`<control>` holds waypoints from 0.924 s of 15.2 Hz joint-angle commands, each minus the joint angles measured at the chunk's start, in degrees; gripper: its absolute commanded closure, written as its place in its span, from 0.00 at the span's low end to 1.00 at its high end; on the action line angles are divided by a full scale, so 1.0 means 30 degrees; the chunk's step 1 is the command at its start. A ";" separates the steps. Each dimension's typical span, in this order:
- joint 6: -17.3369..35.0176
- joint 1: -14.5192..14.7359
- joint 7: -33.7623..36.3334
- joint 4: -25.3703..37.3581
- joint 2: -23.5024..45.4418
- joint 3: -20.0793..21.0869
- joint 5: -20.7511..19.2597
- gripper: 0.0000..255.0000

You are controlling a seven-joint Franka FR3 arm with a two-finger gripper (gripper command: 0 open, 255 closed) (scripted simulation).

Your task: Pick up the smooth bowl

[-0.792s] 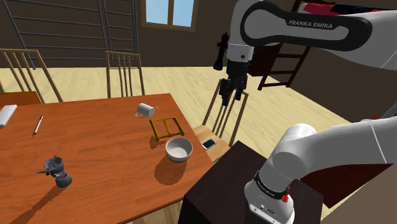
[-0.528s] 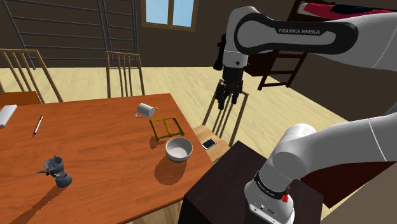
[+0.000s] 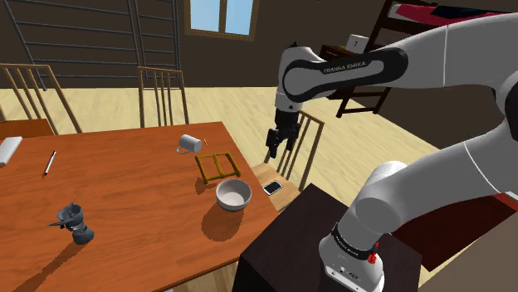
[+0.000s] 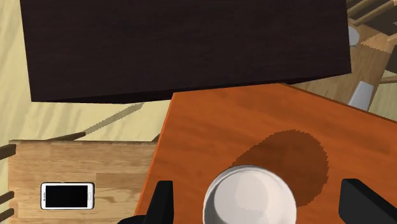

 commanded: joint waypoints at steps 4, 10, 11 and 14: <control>0.3865 0.0087 -0.0715 -0.0473 0.3257 -0.0251 0.0395 0.00; 0.8040 0.0283 -0.1914 0.0085 0.7928 -0.0554 0.1304 0.00; 0.8664 0.0316 -0.2158 0.0289 0.8752 -0.0586 0.1522 0.00; 1.0372 0.0363 -0.2961 0.1086 1.1256 -0.0595 0.2290 0.00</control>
